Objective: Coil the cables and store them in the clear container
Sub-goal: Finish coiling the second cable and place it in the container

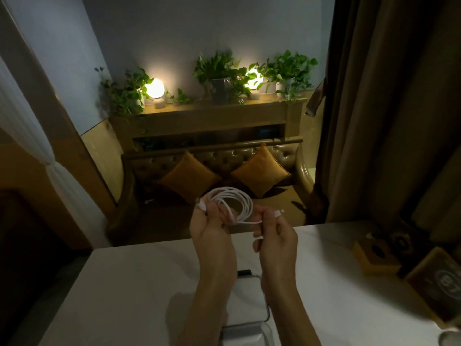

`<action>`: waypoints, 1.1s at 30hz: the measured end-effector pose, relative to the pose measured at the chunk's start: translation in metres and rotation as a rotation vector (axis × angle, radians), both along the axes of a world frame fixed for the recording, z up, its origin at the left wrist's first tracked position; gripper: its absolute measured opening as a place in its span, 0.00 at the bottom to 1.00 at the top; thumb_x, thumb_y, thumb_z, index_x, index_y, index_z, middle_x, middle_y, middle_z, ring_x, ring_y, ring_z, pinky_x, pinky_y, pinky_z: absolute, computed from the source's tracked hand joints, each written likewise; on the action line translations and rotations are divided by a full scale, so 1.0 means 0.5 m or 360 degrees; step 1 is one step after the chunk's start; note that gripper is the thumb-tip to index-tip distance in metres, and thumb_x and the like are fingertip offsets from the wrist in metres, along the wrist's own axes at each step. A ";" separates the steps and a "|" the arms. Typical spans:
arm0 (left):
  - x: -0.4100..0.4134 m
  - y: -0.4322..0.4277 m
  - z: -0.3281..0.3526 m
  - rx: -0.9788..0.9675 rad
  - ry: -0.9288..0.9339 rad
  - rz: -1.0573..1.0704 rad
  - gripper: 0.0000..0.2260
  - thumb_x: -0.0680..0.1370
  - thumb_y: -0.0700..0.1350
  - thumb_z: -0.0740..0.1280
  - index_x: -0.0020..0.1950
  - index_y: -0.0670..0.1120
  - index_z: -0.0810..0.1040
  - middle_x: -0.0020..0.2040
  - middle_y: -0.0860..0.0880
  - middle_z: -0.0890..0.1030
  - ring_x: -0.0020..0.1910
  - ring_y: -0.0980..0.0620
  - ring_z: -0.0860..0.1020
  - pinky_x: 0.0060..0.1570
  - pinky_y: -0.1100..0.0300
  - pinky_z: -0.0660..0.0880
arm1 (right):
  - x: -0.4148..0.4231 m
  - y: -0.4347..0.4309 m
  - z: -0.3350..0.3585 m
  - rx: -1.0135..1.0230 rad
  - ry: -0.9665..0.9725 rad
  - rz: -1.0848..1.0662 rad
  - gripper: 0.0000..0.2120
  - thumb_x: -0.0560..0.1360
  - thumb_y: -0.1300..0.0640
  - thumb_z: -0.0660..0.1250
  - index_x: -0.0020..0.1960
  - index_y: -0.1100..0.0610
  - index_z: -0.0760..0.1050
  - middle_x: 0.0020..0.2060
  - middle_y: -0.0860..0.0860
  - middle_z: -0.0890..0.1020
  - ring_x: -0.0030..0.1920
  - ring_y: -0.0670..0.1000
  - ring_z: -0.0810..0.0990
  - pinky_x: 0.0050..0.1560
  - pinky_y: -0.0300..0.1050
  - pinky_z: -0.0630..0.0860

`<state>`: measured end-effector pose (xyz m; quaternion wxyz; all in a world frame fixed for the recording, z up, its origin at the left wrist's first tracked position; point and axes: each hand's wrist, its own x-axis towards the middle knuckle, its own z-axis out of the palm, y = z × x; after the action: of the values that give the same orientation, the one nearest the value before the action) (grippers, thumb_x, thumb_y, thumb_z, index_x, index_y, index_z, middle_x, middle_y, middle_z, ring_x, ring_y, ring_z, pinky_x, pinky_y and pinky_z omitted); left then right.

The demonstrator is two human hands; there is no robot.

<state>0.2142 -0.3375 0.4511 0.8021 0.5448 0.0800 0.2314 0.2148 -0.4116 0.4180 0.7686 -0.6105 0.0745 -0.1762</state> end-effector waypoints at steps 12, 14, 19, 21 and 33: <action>0.028 -0.098 -0.062 0.0486 0.0304 0.0098 0.13 0.82 0.46 0.52 0.61 0.46 0.73 0.53 0.47 0.79 0.47 0.57 0.78 0.37 0.70 0.74 | 0.036 -0.117 -0.038 -0.0177 0.0154 0.0759 0.12 0.80 0.58 0.59 0.60 0.52 0.77 0.50 0.49 0.84 0.48 0.44 0.83 0.46 0.39 0.80; 0.022 -0.102 -0.073 0.0613 0.0343 0.0132 0.12 0.82 0.47 0.52 0.61 0.47 0.71 0.53 0.48 0.78 0.45 0.60 0.76 0.38 0.70 0.72 | 0.031 -0.129 -0.043 -0.0215 0.0199 0.0970 0.14 0.79 0.59 0.59 0.62 0.51 0.77 0.53 0.48 0.83 0.53 0.45 0.82 0.52 0.41 0.80; 0.019 -0.093 -0.096 0.0804 0.0376 0.0079 0.07 0.83 0.45 0.53 0.57 0.53 0.68 0.47 0.55 0.76 0.45 0.61 0.77 0.35 0.72 0.76 | 0.021 -0.127 -0.045 -0.0058 0.0332 0.1113 0.13 0.77 0.54 0.64 0.59 0.56 0.78 0.52 0.54 0.84 0.52 0.50 0.82 0.51 0.41 0.80; 0.023 -0.097 -0.102 0.0856 0.0390 0.0036 0.05 0.82 0.45 0.55 0.55 0.53 0.67 0.47 0.55 0.75 0.45 0.60 0.77 0.38 0.70 0.74 | 0.020 -0.123 -0.053 -0.0128 0.0329 0.0936 0.11 0.77 0.56 0.64 0.58 0.51 0.78 0.51 0.50 0.84 0.52 0.49 0.83 0.54 0.43 0.80; 0.041 -0.117 -0.115 0.0906 0.0346 -0.0141 0.04 0.82 0.47 0.54 0.55 0.55 0.66 0.43 0.62 0.74 0.43 0.62 0.77 0.39 0.71 0.73 | 0.019 -0.114 -0.059 -0.0464 0.0014 0.0227 0.13 0.76 0.60 0.67 0.57 0.47 0.74 0.52 0.44 0.81 0.52 0.45 0.81 0.48 0.35 0.80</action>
<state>0.2348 -0.3961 0.3936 0.6132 0.7721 0.0734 0.1497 0.2243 -0.4686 0.3885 0.6820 -0.7202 0.0079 -0.1273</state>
